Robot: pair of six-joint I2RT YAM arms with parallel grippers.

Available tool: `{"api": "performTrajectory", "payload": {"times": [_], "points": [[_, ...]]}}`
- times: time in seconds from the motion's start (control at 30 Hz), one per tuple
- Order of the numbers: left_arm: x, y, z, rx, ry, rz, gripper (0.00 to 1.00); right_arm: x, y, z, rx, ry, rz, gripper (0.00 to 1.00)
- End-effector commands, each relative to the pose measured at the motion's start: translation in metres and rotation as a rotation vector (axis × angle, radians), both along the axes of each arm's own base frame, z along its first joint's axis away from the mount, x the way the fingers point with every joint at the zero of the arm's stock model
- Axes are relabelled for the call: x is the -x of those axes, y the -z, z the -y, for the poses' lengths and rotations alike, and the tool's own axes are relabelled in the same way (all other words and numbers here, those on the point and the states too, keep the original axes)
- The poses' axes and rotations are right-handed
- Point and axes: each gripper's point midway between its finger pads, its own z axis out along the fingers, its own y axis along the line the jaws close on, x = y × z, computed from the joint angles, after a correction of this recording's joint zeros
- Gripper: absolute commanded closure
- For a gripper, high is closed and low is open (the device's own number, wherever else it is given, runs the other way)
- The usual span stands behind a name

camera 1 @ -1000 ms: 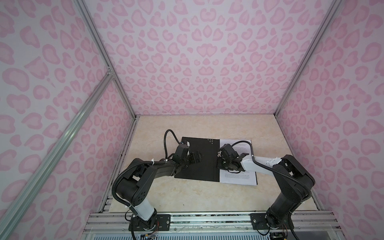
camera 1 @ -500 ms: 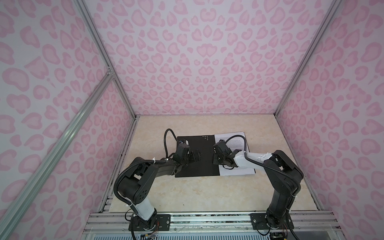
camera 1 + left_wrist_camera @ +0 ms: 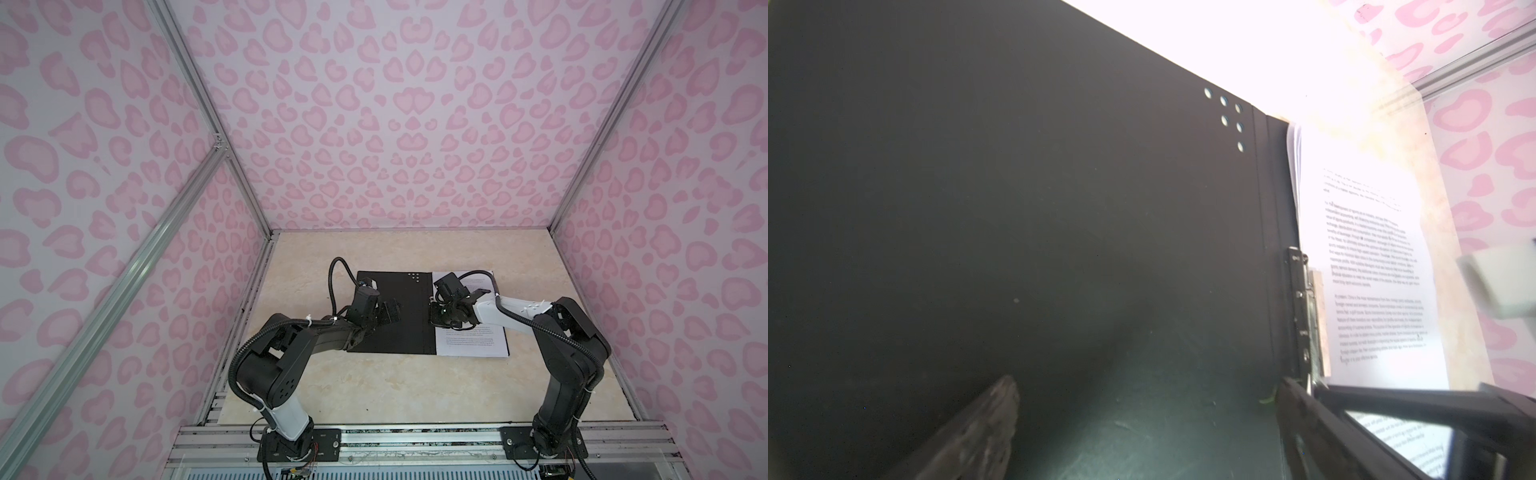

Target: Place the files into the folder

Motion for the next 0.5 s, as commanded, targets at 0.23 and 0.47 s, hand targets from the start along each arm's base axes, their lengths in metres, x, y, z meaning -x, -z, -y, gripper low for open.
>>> {"api": "performTrajectory", "payload": {"times": [0.23,0.47], "points": [[0.091,0.072,-0.032,-0.134,0.003,-0.465,0.01,0.016,-0.001,-0.013,-0.101,-0.069,-0.065,1.00],[0.091,0.072,-0.032,-0.140,-0.001,-0.467,0.01,0.017,-0.005,0.006,-0.056,-0.027,-0.055,0.99]]}}
